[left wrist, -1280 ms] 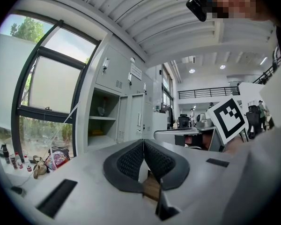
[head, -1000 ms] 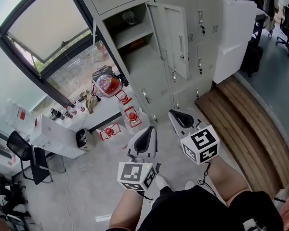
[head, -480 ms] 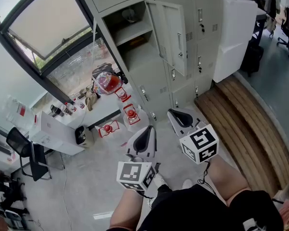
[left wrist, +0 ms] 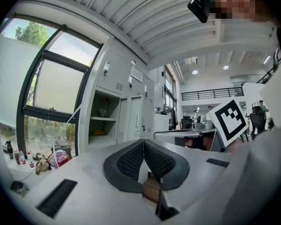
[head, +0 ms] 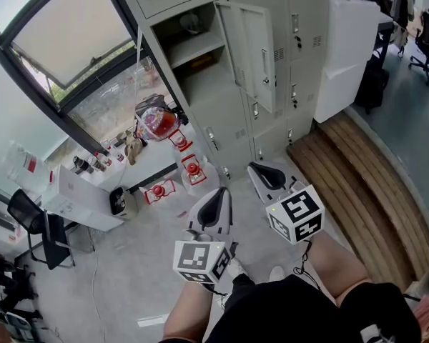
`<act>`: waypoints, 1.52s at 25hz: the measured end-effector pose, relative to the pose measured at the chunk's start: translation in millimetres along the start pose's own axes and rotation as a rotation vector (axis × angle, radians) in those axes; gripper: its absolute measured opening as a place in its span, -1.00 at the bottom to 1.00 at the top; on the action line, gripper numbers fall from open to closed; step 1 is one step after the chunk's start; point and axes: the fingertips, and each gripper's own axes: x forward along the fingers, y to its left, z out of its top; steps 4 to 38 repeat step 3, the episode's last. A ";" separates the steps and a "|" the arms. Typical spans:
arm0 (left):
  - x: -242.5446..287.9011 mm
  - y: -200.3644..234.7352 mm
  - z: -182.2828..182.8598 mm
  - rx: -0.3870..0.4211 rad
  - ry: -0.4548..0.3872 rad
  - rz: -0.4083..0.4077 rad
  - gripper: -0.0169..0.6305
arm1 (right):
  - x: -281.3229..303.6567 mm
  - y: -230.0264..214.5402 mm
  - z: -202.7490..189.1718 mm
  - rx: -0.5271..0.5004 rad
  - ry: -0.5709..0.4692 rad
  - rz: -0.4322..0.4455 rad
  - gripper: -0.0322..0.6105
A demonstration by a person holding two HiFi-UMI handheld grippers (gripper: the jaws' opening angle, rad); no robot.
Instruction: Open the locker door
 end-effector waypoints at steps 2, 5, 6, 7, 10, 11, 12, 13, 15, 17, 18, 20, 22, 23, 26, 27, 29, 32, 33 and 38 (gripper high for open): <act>0.2 2.3 1.2 -0.001 -0.001 0.001 -0.90 | 1.9 0.5 1.6 0.000 -0.001 0.000 -0.73; 0.4 3.4 1.8 -0.001 -0.002 0.000 -0.90 | 2.8 0.6 2.4 -0.001 -0.001 -0.001 -0.73; 0.4 3.4 1.8 -0.001 -0.002 0.000 -0.90 | 2.8 0.6 2.4 -0.001 -0.001 -0.001 -0.73; 0.4 3.4 1.8 -0.001 -0.002 0.000 -0.90 | 2.8 0.6 2.4 -0.001 -0.001 -0.001 -0.73; 0.4 3.4 1.8 -0.001 -0.002 0.000 -0.90 | 2.8 0.6 2.4 -0.001 -0.001 -0.001 -0.73; 0.4 3.4 1.8 -0.001 -0.002 0.000 -0.90 | 2.8 0.6 2.4 -0.001 -0.001 -0.001 -0.73; 0.4 3.4 1.8 -0.001 -0.002 0.000 -0.90 | 2.8 0.6 2.4 -0.001 -0.001 -0.001 -0.73; 0.4 3.4 1.8 -0.001 -0.002 0.000 -0.90 | 2.8 0.6 2.4 -0.001 -0.001 -0.001 -0.73; 0.4 3.4 1.8 -0.001 -0.002 0.000 -0.90 | 2.8 0.6 2.4 -0.001 -0.001 -0.001 -0.73; 0.4 3.4 1.8 -0.001 -0.002 0.000 -0.90 | 2.8 0.6 2.4 -0.001 -0.001 -0.001 -0.73; 0.4 3.4 1.8 -0.001 -0.002 0.000 -0.90 | 2.8 0.6 2.4 -0.001 -0.001 -0.001 -0.73; 0.4 3.4 1.8 -0.001 -0.002 0.000 -0.90 | 2.8 0.6 2.4 -0.001 -0.001 -0.001 -0.73; 0.4 3.4 1.8 -0.001 -0.002 0.000 -0.90 | 2.8 0.6 2.4 -0.001 -0.001 -0.001 -0.73; 0.4 3.4 1.8 -0.001 -0.002 0.000 -0.90 | 2.8 0.6 2.4 -0.001 -0.001 -0.001 -0.73; 0.4 3.4 1.8 -0.001 -0.002 0.000 -0.90 | 2.8 0.6 2.4 -0.001 -0.001 -0.001 -0.73; 0.4 3.4 1.8 -0.001 -0.002 0.000 -0.90 | 2.8 0.6 2.4 -0.001 -0.001 -0.001 -0.73; 0.4 3.4 1.8 -0.001 -0.002 0.000 -0.90 | 2.8 0.6 2.4 -0.001 -0.001 -0.001 -0.73; 0.4 3.4 1.8 -0.001 -0.002 0.000 -0.90 | 2.8 0.6 2.4 -0.001 -0.001 -0.001 -0.73; 0.4 3.4 1.8 -0.001 -0.002 0.000 -0.90 | 2.8 0.6 2.4 -0.001 -0.001 -0.001 -0.73; 0.4 3.4 1.8 -0.001 -0.002 0.000 -0.90 | 2.8 0.6 2.4 -0.001 -0.001 -0.001 -0.73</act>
